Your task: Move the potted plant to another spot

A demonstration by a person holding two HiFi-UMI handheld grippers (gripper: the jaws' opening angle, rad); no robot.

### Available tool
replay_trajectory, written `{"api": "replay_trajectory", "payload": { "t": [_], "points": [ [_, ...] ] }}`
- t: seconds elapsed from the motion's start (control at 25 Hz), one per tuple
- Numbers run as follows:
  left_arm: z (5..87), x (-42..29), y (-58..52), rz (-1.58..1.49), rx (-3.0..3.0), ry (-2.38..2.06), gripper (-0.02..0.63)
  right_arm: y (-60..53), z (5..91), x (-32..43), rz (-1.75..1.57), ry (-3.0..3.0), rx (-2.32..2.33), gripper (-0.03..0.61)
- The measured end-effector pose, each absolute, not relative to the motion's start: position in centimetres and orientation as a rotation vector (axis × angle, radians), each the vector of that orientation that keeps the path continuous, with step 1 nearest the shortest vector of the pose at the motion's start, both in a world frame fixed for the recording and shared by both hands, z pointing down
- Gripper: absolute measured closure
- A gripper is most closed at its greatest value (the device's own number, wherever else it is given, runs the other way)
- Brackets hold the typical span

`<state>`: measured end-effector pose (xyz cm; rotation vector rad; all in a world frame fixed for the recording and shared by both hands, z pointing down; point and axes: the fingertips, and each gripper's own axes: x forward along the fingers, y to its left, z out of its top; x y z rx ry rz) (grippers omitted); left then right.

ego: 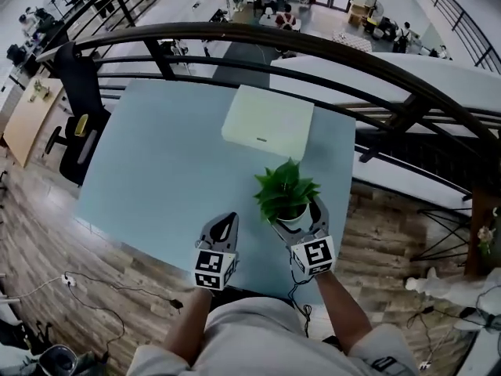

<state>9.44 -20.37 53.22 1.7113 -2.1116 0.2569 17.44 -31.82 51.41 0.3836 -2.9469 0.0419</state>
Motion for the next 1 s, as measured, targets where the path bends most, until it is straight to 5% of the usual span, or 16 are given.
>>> {"api": "replay_trajectory", "payload": {
  "t": [1.0],
  "points": [
    [49.4,-1.9,12.8,0.031,1.276,-2.496,0.601,-1.3,46.2,1.2,-0.040,-3.033,-0.221,0.077]
  ]
}}
